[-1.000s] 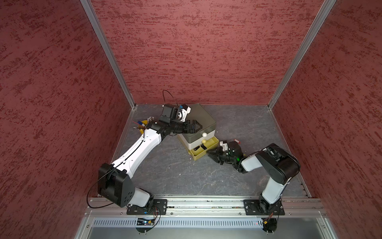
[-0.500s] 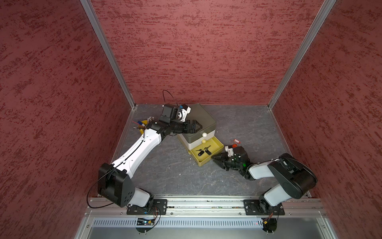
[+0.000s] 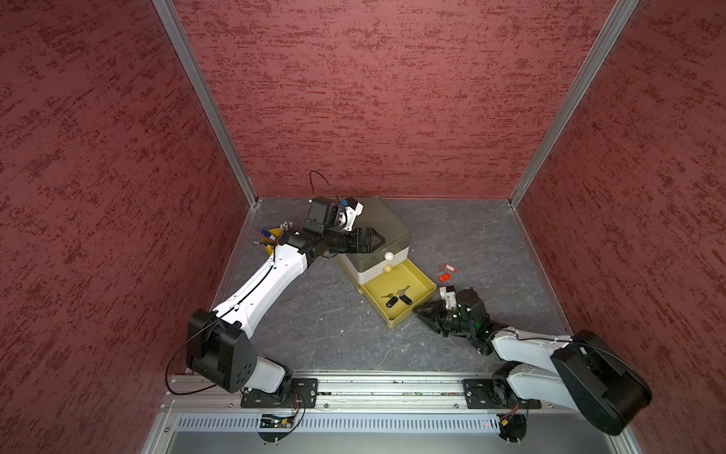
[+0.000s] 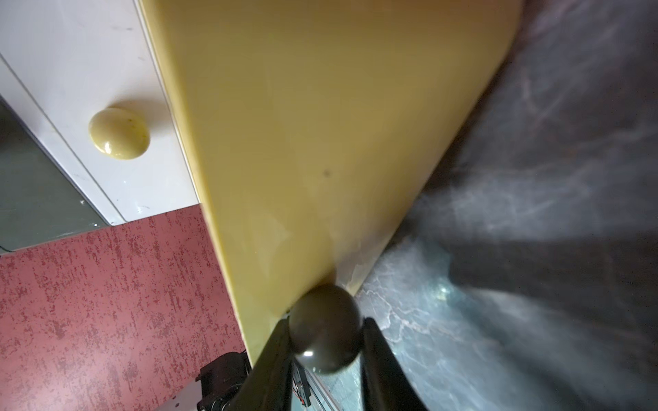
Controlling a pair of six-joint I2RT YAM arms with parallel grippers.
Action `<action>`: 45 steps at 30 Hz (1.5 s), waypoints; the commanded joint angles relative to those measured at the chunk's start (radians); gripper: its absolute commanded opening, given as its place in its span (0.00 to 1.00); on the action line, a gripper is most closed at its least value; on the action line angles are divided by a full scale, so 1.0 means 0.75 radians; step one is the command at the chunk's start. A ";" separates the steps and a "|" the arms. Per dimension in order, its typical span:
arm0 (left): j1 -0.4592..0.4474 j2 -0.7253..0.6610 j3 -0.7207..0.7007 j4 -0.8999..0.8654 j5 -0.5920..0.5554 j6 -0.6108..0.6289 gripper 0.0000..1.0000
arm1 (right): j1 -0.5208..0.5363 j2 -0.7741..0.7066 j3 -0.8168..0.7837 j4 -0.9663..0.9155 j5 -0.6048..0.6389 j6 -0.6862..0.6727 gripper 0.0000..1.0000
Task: Take the keys out of the drawer
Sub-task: Open the drawer in the storage box.
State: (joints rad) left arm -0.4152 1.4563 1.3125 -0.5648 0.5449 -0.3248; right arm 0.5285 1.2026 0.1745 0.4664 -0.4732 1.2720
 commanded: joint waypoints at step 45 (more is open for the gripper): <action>-0.017 0.028 0.016 0.027 -0.032 -0.031 1.00 | 0.007 0.091 1.016 -1.445 0.067 -0.805 0.41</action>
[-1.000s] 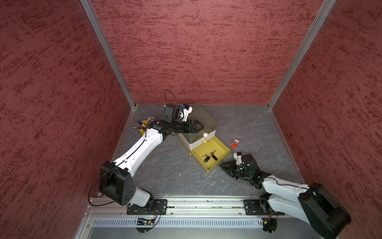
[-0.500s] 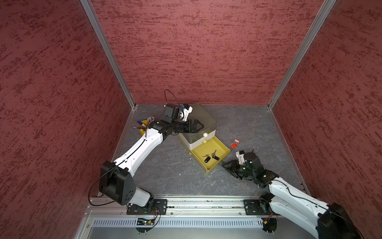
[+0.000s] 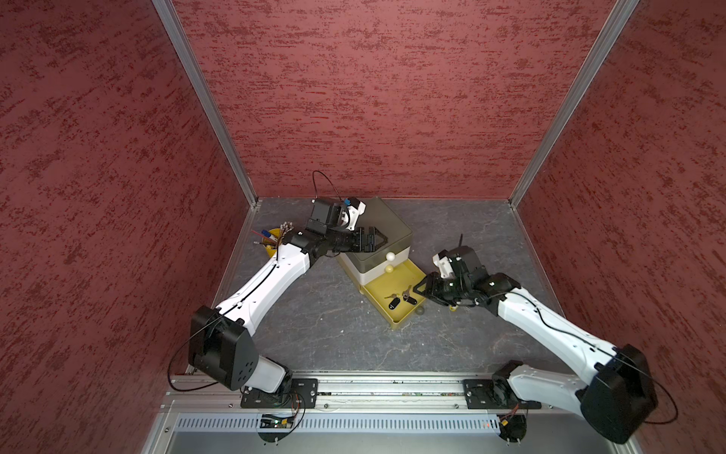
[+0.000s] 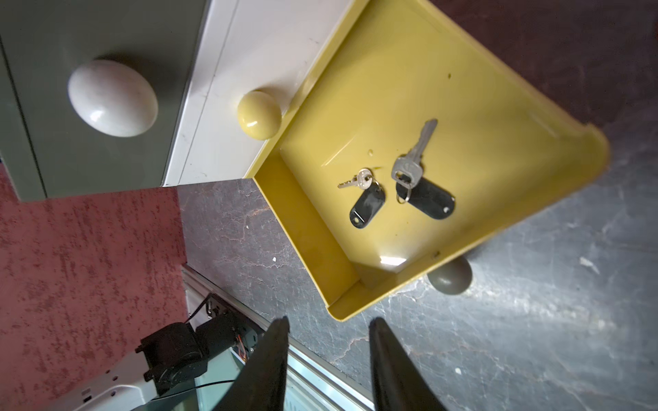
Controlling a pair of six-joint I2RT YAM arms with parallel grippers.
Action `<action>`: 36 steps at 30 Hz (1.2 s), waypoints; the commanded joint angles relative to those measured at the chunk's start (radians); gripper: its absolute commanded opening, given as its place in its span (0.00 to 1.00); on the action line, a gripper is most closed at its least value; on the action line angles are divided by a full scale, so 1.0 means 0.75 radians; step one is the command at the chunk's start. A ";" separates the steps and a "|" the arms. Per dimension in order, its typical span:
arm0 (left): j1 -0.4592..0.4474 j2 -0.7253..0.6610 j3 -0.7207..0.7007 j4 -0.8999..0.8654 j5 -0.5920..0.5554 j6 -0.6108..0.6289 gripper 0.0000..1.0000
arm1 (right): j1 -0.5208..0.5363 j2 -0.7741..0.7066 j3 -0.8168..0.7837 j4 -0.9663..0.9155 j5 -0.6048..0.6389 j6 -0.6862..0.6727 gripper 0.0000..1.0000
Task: Take the keys out of the drawer
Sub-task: Open the drawer in the storage box, then pick up the key from the drawer.
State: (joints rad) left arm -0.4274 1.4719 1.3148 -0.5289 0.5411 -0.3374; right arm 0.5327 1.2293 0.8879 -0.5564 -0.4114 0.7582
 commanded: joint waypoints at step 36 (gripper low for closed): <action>0.001 -0.002 0.003 -0.004 -0.043 -0.033 1.00 | 0.042 0.618 0.365 -0.192 0.043 -0.271 0.40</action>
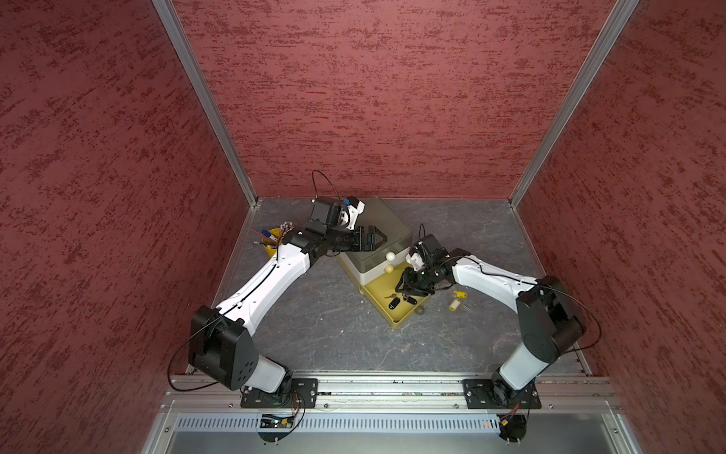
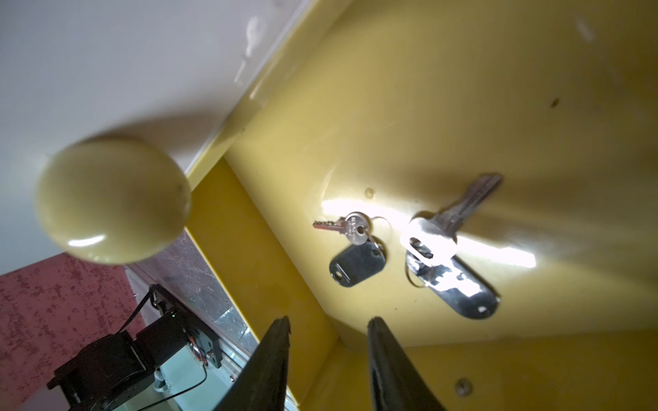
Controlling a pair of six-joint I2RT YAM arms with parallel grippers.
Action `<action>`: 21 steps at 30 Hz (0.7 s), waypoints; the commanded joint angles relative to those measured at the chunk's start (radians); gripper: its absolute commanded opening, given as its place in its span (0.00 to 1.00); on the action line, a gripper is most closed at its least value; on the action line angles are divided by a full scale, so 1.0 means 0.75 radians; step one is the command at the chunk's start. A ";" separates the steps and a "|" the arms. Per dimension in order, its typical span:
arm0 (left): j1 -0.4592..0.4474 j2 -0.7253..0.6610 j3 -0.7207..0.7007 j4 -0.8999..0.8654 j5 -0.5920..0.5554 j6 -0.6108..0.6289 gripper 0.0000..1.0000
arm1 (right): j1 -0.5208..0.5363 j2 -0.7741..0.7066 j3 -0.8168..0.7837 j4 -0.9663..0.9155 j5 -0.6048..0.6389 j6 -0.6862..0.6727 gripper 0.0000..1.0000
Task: Take the keys out of the drawer
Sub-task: Pick up the key from the drawer.
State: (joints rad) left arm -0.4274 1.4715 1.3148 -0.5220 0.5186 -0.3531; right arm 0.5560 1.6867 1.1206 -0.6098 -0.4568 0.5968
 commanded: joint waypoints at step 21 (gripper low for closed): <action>0.010 0.002 -0.019 0.011 -0.008 -0.018 1.00 | 0.045 0.153 0.158 -0.322 0.196 -0.098 0.38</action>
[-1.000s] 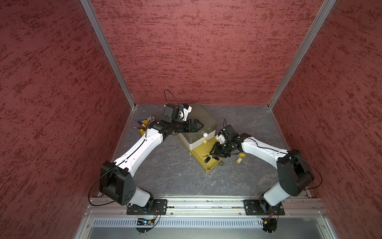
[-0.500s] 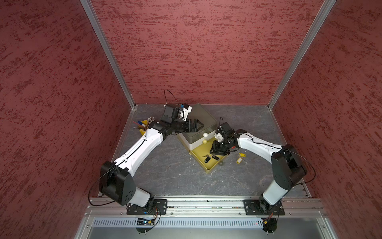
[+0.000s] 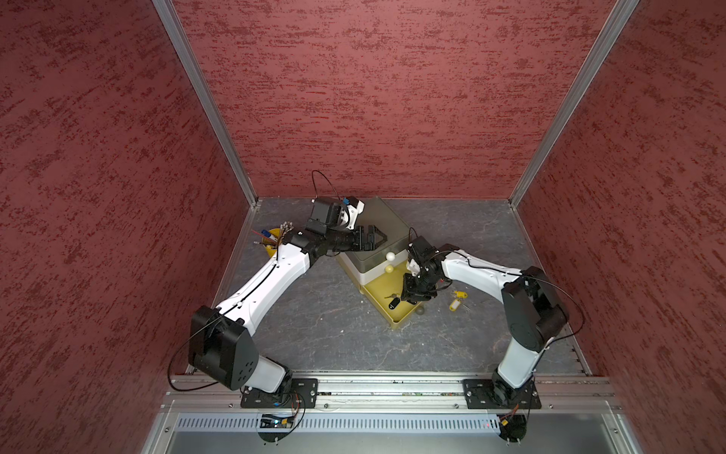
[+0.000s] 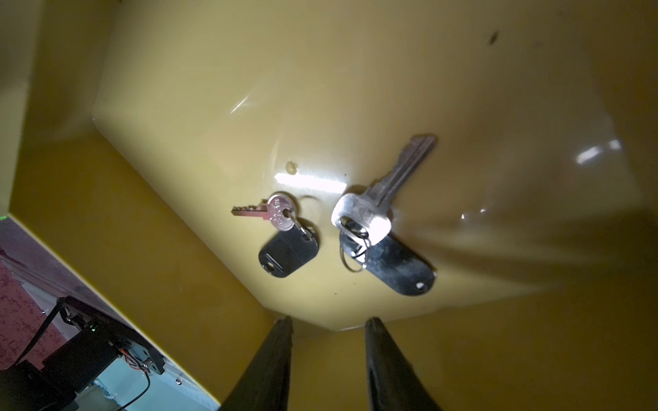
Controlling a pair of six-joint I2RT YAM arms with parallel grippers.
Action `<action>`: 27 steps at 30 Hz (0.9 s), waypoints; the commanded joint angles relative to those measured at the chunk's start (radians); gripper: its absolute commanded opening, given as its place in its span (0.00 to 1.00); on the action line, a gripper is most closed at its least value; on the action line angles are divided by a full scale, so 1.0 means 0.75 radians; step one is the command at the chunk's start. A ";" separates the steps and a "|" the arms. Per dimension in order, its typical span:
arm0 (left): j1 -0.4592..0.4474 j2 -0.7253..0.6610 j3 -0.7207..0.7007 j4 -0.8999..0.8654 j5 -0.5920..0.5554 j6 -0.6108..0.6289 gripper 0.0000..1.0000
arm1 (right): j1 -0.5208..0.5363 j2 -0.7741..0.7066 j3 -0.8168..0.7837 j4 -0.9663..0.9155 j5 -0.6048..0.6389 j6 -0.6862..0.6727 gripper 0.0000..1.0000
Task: Take the keys out of the drawer
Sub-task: Pick up the key from the drawer.
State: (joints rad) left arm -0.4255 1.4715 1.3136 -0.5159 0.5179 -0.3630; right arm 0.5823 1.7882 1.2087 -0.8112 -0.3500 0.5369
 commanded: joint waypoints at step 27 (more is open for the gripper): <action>0.042 0.025 -0.003 -0.015 0.022 0.019 1.00 | 0.011 0.176 0.092 -0.023 0.123 0.029 0.31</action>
State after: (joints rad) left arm -0.4042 1.4715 1.3128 -0.5140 0.5240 -0.3622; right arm 0.5831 1.9118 1.2850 -0.8444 -0.2901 0.5465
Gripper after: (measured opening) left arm 0.996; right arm 0.317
